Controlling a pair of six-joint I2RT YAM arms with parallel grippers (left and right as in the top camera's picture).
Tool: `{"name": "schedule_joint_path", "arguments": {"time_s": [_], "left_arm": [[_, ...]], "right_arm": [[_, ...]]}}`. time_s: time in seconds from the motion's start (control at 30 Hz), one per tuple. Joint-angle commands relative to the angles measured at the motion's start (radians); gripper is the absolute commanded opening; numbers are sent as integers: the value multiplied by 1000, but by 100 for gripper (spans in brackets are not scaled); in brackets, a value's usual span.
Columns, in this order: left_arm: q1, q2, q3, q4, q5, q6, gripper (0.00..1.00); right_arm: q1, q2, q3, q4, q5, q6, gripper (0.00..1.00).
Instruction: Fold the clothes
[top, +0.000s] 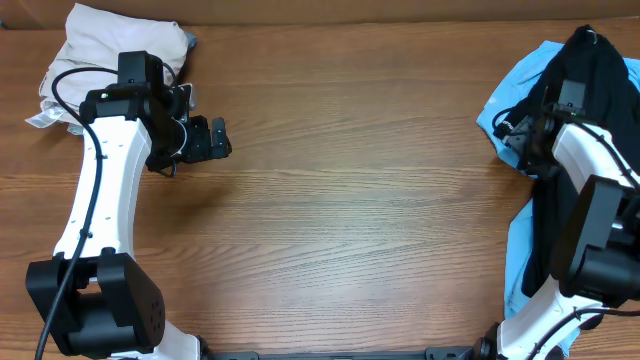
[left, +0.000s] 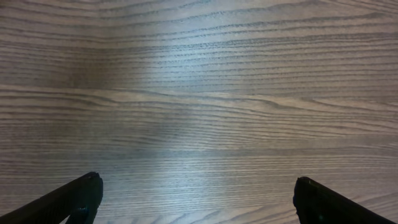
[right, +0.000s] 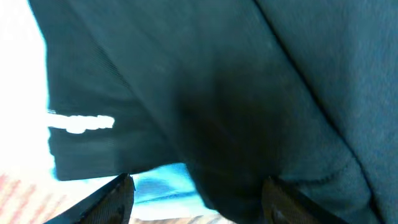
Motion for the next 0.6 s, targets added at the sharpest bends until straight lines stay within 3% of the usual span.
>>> {"name": "schedule_joint_path", "arguments": {"time_s": [0.0, 0.1, 0.3, 0.57], "left_arm": [[-2, 7, 20, 8, 5, -15, 100], [-2, 7, 20, 15, 5, -15, 100], [-2, 7, 20, 22, 5, -15, 100], [-2, 7, 20, 27, 5, -14, 100]], "right_arm": [[3, 22, -25, 5, 50, -3, 70], [3, 23, -41, 8, 64, -6, 69], [3, 19, -39, 5, 70, -6, 34], [4, -60, 31, -99, 48, -52, 20]]}}
